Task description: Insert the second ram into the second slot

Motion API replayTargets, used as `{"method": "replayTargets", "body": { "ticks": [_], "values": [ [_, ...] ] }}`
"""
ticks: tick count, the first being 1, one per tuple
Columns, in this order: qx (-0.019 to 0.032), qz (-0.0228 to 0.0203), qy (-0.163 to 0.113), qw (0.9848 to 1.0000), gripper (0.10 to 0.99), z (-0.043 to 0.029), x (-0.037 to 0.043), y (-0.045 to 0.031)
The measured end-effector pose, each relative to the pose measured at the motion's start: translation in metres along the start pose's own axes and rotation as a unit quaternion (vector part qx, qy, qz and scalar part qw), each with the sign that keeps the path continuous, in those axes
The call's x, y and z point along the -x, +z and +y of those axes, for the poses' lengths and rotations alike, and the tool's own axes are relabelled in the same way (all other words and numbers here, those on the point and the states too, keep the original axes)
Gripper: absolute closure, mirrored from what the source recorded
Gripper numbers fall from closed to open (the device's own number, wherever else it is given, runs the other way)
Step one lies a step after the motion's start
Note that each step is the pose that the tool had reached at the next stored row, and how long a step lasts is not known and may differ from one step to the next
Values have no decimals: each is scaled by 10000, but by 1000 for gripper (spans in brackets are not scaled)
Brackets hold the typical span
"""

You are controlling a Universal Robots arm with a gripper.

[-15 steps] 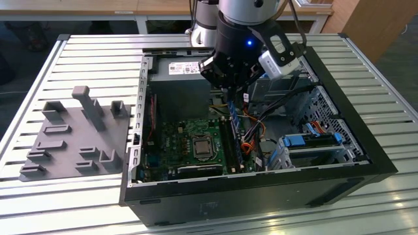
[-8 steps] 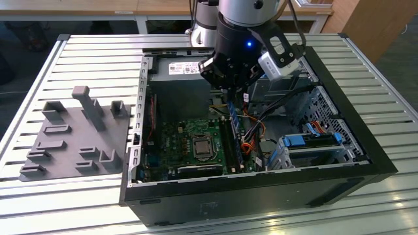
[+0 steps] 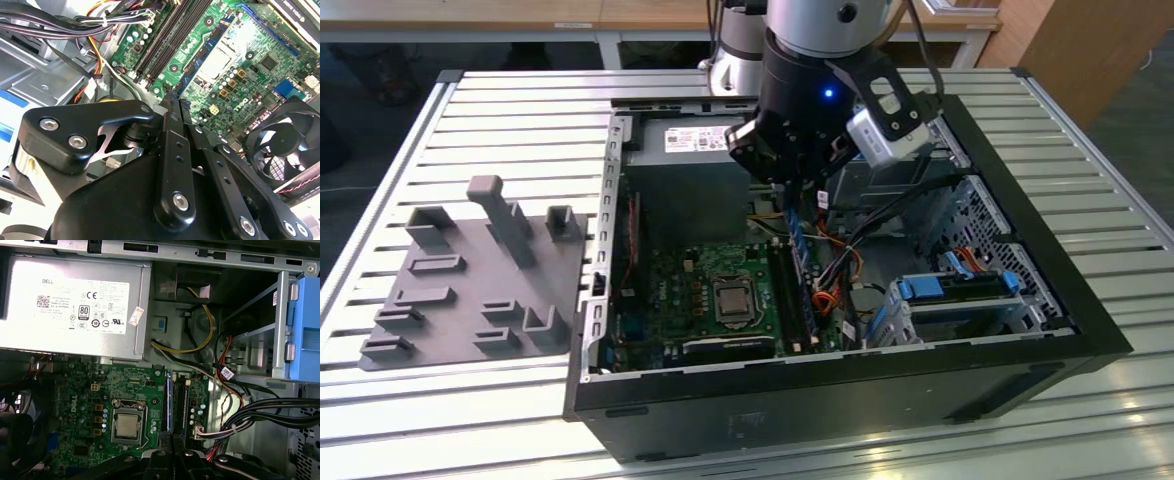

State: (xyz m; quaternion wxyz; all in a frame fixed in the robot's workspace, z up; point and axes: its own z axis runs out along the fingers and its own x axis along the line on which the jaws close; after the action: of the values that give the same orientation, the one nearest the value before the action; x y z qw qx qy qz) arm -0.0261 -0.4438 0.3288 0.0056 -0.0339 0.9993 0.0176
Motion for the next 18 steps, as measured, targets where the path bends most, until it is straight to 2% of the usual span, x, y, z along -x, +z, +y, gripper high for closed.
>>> {"method": "replayTargets", "body": {
  "ticks": [18],
  "values": [
    [-1, 2, 0, 10000, 957, -2, -1, 51]
  ]
}}
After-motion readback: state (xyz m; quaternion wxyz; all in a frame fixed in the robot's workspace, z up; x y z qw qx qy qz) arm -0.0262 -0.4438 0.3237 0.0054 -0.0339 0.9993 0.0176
